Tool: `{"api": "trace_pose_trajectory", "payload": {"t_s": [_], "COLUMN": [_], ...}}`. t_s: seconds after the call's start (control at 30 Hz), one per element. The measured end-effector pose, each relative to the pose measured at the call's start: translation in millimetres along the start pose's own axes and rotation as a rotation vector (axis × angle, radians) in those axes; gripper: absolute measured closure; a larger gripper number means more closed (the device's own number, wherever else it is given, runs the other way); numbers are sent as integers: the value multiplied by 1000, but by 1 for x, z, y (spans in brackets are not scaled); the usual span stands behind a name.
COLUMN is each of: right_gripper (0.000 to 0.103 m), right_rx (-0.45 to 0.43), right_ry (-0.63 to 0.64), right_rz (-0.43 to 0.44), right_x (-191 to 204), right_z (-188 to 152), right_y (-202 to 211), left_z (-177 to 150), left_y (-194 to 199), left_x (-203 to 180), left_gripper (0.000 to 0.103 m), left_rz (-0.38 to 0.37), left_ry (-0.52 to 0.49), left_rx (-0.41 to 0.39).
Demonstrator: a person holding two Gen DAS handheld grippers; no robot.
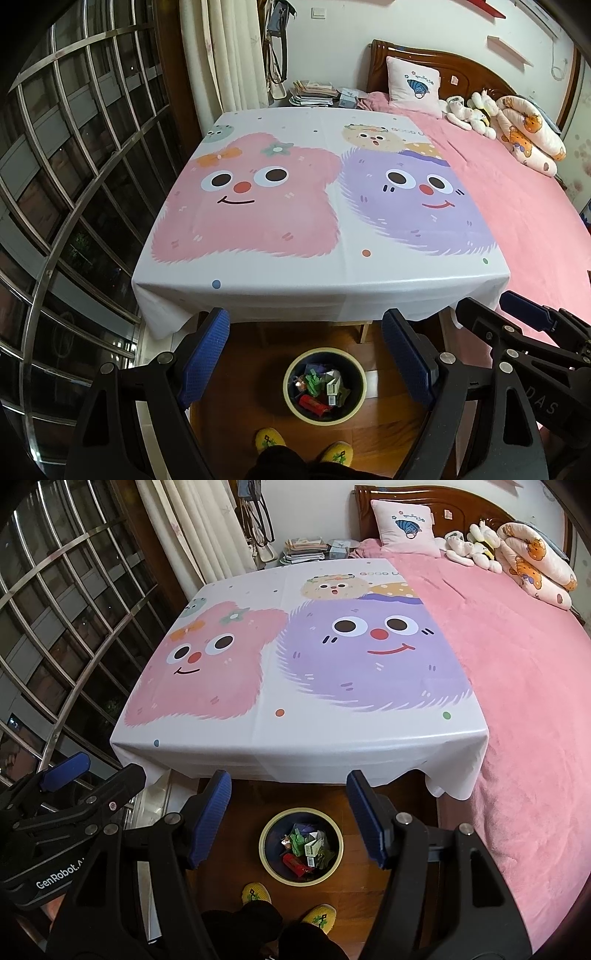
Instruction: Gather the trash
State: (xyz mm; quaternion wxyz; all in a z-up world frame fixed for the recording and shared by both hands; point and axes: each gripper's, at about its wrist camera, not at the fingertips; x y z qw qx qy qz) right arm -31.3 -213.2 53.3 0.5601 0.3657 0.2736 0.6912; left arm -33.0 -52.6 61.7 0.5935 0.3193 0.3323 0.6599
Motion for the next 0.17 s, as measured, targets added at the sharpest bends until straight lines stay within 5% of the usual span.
{"api": "trace_pose_trajectory", "payload": {"t_s": [0.17], "right_gripper": [41], "right_rx": [0], "right_ry": [-1], "right_rz": [-1], "right_x": [1], "right_z": [0], "right_y": [0], "left_z": [-3], "left_y": [-3], "left_x": [-1], "left_gripper": [17], "left_rz": [3], "left_ry": [8], "left_rx": [8]}}
Point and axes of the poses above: each gripper's, at about its wrist camera, not at the fingertips, and y roughly against the way its jaws point, x to its left, z to its top, and after that the axes turned 1 degree about z, right-handed
